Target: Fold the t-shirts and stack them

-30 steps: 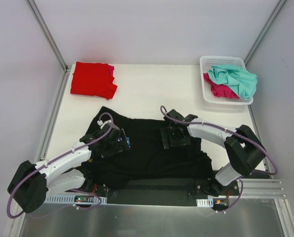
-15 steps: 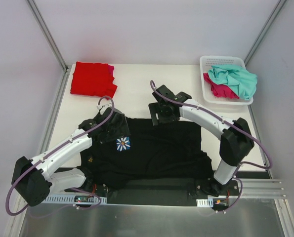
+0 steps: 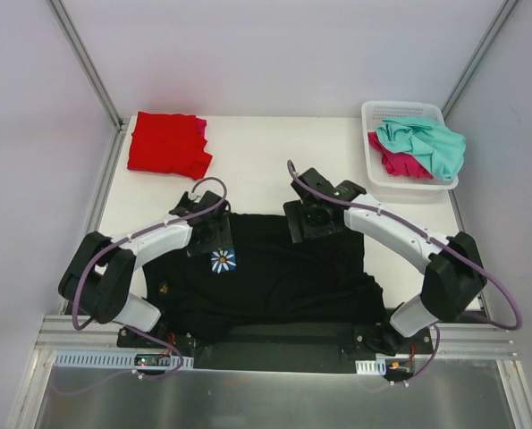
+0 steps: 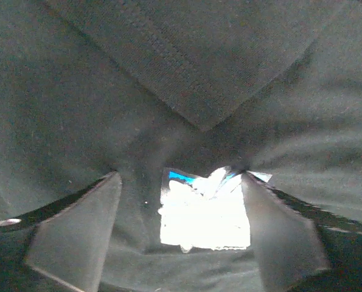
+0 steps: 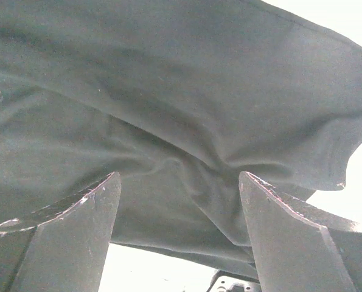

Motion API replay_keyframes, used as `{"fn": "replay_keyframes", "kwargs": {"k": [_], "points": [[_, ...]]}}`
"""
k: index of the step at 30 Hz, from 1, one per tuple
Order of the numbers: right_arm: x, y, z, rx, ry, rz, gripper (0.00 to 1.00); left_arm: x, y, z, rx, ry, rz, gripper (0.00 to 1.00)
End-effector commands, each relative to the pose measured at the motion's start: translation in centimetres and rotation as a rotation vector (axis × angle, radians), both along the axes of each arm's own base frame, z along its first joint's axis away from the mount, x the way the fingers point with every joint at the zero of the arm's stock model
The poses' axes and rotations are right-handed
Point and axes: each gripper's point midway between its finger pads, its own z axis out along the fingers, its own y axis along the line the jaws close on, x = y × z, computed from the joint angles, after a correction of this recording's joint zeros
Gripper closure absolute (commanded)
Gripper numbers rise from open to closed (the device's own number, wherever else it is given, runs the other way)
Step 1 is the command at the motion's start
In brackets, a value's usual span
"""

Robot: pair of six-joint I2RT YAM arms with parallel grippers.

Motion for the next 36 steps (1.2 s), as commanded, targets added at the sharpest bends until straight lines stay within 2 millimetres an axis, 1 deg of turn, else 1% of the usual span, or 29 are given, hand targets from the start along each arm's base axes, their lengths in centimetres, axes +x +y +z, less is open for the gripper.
{"fn": "replay_keyframes", "kwargs": {"k": [1, 2, 3, 4, 5, 7, 9, 11, 15, 23, 26, 28, 33, 36], "points": [[-1.5, -1.3, 1.1, 0.016, -0.018, -0.005, 0.18, 3.6, -2.2, 2.1, -0.087, -0.084, -0.048, 0.31], [-1.7, -1.6, 0.8, 0.01, -0.012, -0.004, 0.18, 4.4, -2.4, 2.3, -0.097, -0.084, -0.043, 0.35], [-1.9, -1.6, 0.8, 0.009, -0.013, -0.004, 0.18, 5.1, -2.1, 2.5, -0.103, -0.086, -0.028, 0.46], [-2.0, -1.8, 0.9, 0.012, -0.013, -0.008, 0.18, 5.9, -2.4, 3.0, -0.11, -0.101, -0.031, 0.47], [-2.1, -1.8, 0.8, 0.012, -0.011, -0.005, 0.18, 6.3, -2.4, 2.9, -0.106, -0.096, -0.03, 0.46], [-2.2, -2.1, 0.5, 0.004, -0.009, -0.011, 0.18, 7.2, -2.7, 3.6, -0.118, -0.113, -0.037, 0.4], [-2.4, -2.2, 0.3, 0.0, -0.003, -0.007, 0.18, 7.5, -2.8, 4.1, -0.123, -0.123, -0.045, 0.39], [-2.4, -2.1, 0.3, 0.005, -0.003, -0.009, 0.18, 8.0, -2.5, 4.4, -0.124, -0.131, -0.036, 0.38], [-2.5, -2.0, 0.5, 0.016, -0.003, -0.006, 0.18, 8.1, -1.7, 4.2, -0.126, -0.125, -0.011, 0.36], [-2.9, -2.1, -0.3, 0.018, 0.018, -0.005, 0.18, 8.0, 0.1, 3.8, -0.111, -0.119, 0.049, 0.37], [-3.2, -2.1, -0.2, 0.026, 0.017, -0.004, 0.18, 8.2, 0.5, 3.4, -0.112, -0.11, 0.072, 0.38], [-3.3, -2.4, -0.2, 0.025, 0.014, -0.007, 0.18, 8.3, 0.7, 3.4, -0.12, -0.107, 0.087, 0.39], [-3.9, -3.1, -0.8, 0.009, 0.025, -0.012, 0.18, 8.5, 1.3, 3.0, -0.132, -0.109, 0.148, 0.39], [-4.2, -3.3, -1.0, 0.005, 0.03, -0.013, 0.18, 8.5, 2.2, 2.7, -0.14, -0.111, 0.204, 0.4]]}}
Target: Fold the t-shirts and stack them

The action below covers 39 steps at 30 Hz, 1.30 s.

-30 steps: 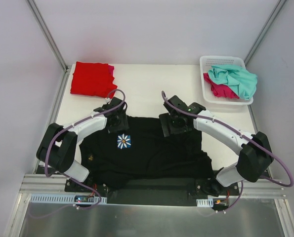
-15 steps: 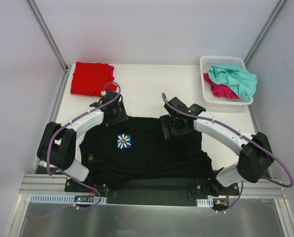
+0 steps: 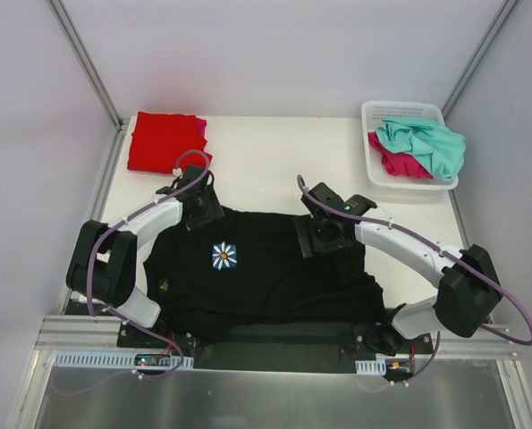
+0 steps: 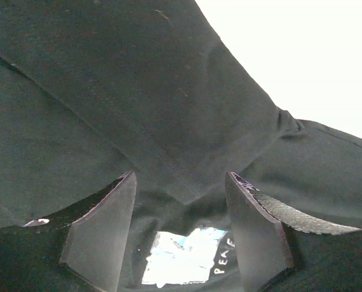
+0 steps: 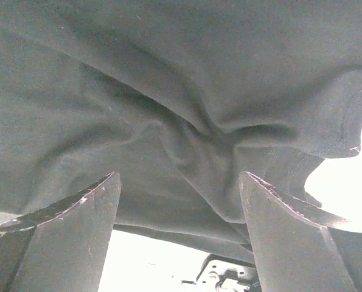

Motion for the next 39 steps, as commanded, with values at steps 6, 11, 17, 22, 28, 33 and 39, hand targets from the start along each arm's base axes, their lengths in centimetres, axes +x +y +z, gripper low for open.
{"fn": "replay_keyframes", "kwargs": {"k": [6, 11, 17, 22, 28, 33, 39], "points": [[-0.7, -0.5, 0.7, 0.025, -0.012, -0.017, 0.18, -0.5, 2.6, -1.2, -0.077, -0.018, 0.235, 0.41], [-1.1, -0.9, 0.4, 0.021, -0.005, -0.016, 0.18, 0.0, 3.2, -1.1, -0.11, -0.051, 0.281, 0.41], [-1.5, -1.5, 0.4, 0.02, -0.006, -0.023, 0.18, 0.9, 2.9, -0.8, -0.135, -0.064, 0.28, 0.46], [-1.8, -1.5, 0.3, 0.031, 0.0, -0.023, 0.18, 2.5, 3.0, 0.0, -0.141, -0.09, 0.281, 0.47], [-2.0, -1.5, 0.5, 0.042, 0.0, -0.023, 0.18, 3.0, 2.9, -0.6, -0.143, -0.081, 0.283, 0.61], [-2.2, -1.7, 0.7, 0.045, 0.001, -0.024, 0.18, 3.0, 2.8, -1.2, -0.152, -0.062, 0.285, 0.6], [-2.3, -1.8, 0.3, 0.041, 0.009, -0.025, 0.18, 2.6, 2.8, -0.9, -0.162, -0.071, 0.285, 0.57]]}}
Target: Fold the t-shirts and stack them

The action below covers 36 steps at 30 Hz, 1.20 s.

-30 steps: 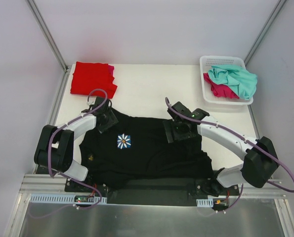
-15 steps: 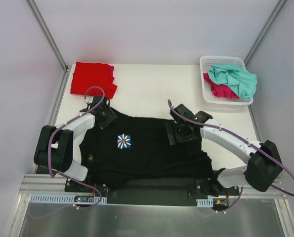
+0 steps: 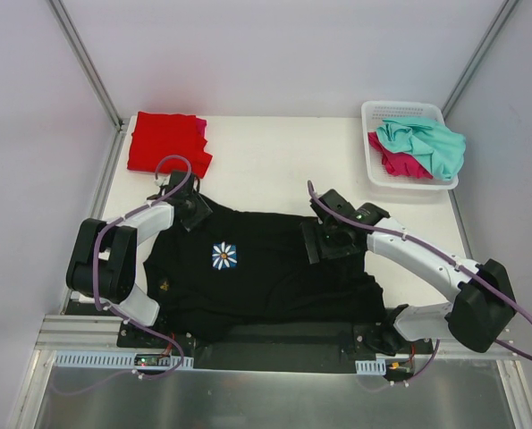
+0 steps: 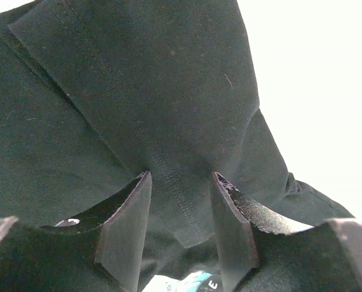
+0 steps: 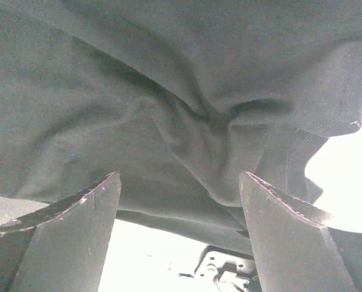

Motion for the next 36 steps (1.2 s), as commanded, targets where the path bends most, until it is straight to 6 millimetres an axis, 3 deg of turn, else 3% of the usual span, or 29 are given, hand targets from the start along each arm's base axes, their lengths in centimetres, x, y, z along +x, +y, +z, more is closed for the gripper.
{"fn": "replay_keyframes", "kwargs": {"k": [1, 24, 36], "points": [[-0.6, -0.2, 0.1, 0.017, 0.013, -0.012, 0.18, 0.6, 0.2, 1.2, -0.022, -0.037, 0.02, 0.57], [-0.7, 0.0, -0.5, 0.017, 0.031, -0.019, 0.18, -0.8, 0.7, 1.6, -0.025, -0.027, 0.028, 0.51], [-0.6, -0.2, -0.6, 0.005, 0.031, -0.021, 0.18, -1.3, 0.6, 0.6, -0.03, 0.005, 0.032, 0.5]]}}
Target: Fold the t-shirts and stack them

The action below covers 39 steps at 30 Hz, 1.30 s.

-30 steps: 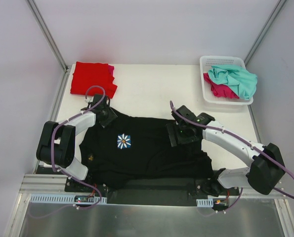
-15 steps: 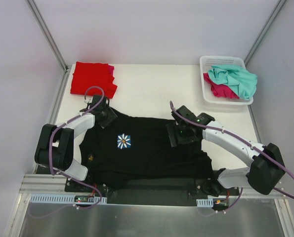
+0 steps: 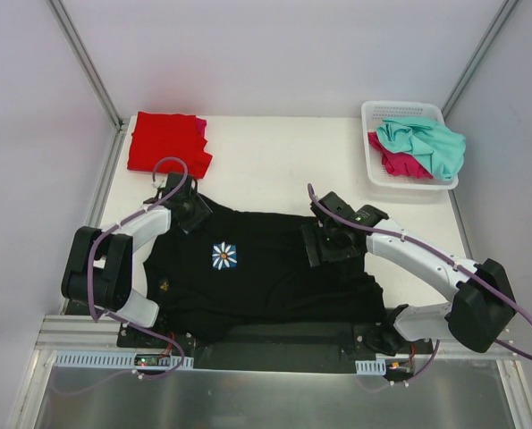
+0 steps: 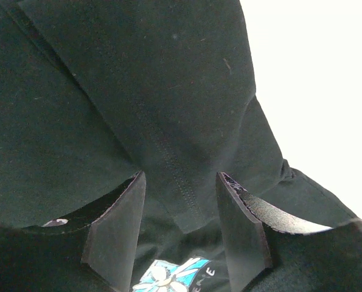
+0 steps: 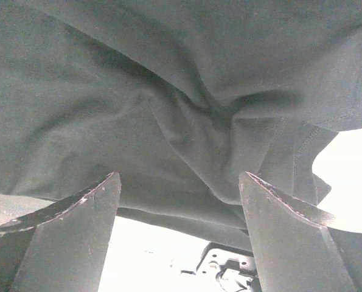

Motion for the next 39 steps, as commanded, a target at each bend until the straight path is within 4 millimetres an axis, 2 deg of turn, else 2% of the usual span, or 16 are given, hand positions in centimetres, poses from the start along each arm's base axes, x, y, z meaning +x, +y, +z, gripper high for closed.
{"fn": "replay_keyframes", "kwargs": {"k": [1, 21, 24, 25, 26, 27, 31, 39], "points": [[0.1, 0.0, 0.2, 0.005, 0.0, -0.018, 0.18, -0.8, 0.6, -0.4, -0.003, 0.028, 0.018, 0.5], [-0.1, -0.3, 0.8, 0.007, -0.006, -0.02, 0.18, -1.1, 0.4, -3.0, -0.017, 0.058, 0.032, 0.52], [-0.2, -0.4, 1.0, 0.009, -0.008, -0.02, 0.18, -0.9, 0.4, -3.4, -0.016, 0.06, 0.03, 0.7], [-0.2, -0.4, 1.0, 0.009, -0.008, -0.02, 0.18, -0.6, 0.3, -3.3, -0.019, 0.054, 0.031, 0.81], [-0.3, -0.5, 0.9, 0.003, -0.005, -0.019, 0.18, -0.6, 0.3, -3.5, -0.016, 0.058, 0.03, 0.96], [-0.2, -0.4, 0.9, 0.002, -0.006, -0.018, 0.18, -0.5, 0.3, -3.6, -0.016, 0.058, 0.03, 1.0], [-0.2, -0.4, 0.9, 0.002, -0.004, -0.014, 0.18, 0.0, -0.3, -3.1, -0.036, 0.052, 0.005, 1.0], [0.0, -0.1, 0.9, 0.001, 0.002, -0.015, 0.18, 0.9, -0.2, 0.7, -0.023, -0.02, -0.013, 1.0]]}}
